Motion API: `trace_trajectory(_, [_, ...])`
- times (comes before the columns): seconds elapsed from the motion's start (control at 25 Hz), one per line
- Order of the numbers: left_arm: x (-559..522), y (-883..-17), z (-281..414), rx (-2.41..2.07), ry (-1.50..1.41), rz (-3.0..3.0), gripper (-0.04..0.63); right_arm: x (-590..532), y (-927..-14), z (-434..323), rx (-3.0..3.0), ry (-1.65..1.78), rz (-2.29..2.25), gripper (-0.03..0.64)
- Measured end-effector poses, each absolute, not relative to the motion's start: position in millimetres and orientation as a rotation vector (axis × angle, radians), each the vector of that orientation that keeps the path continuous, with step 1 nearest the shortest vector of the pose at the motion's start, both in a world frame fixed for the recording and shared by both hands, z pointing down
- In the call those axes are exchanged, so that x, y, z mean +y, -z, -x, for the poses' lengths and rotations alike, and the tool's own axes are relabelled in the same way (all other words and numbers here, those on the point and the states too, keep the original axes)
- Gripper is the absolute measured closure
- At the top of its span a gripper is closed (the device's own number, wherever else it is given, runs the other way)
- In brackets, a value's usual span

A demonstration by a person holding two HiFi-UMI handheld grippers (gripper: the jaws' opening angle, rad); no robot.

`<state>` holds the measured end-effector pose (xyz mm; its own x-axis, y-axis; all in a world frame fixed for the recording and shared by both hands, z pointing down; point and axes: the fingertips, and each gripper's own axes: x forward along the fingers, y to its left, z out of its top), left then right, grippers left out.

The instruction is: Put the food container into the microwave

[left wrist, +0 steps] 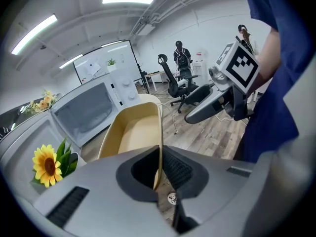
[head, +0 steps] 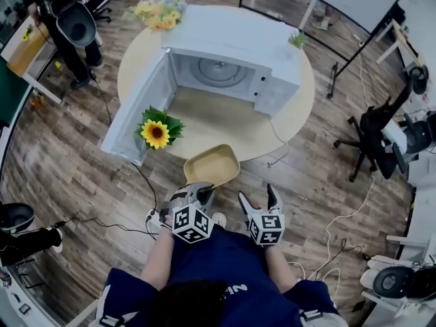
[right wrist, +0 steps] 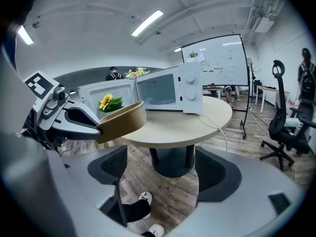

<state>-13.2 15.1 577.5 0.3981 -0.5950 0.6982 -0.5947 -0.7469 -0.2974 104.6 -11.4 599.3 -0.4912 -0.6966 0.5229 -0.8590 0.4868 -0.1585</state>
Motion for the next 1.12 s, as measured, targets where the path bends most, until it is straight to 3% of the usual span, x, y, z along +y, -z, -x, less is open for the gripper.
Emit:
trace_trajectory(0.64, [-106,-563,32,0.939,1.320,2.678,0.577,-113,-592,-94,-2.182,-0.618,-1.539,0.199])
trace_trajectory(1.12, [-129,-563,28,0.696,1.318,2.643,0.577,-140,-592,-90,-2.114,-0.640,-1.716,0.207])
